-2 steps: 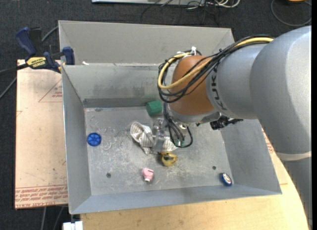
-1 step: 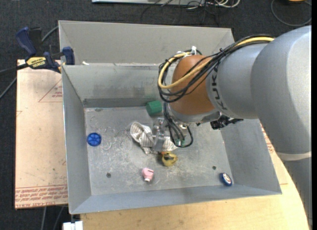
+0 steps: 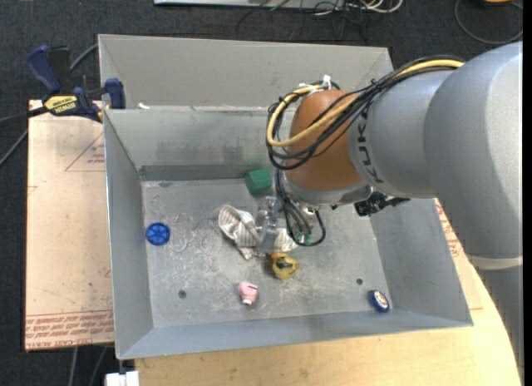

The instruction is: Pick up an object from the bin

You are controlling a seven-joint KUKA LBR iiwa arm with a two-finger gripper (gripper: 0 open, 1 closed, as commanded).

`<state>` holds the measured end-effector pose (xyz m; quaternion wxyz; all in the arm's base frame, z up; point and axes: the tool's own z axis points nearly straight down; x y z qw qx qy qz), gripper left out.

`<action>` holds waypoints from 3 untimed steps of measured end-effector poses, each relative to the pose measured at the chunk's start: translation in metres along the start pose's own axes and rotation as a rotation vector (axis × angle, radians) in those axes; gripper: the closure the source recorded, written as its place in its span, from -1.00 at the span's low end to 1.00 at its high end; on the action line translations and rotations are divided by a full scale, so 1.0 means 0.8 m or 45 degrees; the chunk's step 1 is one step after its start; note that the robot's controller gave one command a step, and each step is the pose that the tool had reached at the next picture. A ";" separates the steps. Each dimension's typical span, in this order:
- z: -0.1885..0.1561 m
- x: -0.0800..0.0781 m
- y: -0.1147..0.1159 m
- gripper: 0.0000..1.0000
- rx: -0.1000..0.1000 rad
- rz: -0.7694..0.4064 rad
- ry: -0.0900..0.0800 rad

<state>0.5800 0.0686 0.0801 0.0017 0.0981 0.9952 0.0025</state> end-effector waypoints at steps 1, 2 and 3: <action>-0.010 0.001 -0.001 1.00 0.002 0.001 0.005; -0.032 0.002 -0.001 1.00 0.002 0.001 0.008; -0.053 0.001 0.000 1.00 0.000 0.001 0.002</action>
Offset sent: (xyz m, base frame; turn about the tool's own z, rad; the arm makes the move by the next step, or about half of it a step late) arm -0.0001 0.0000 0.0117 0.0000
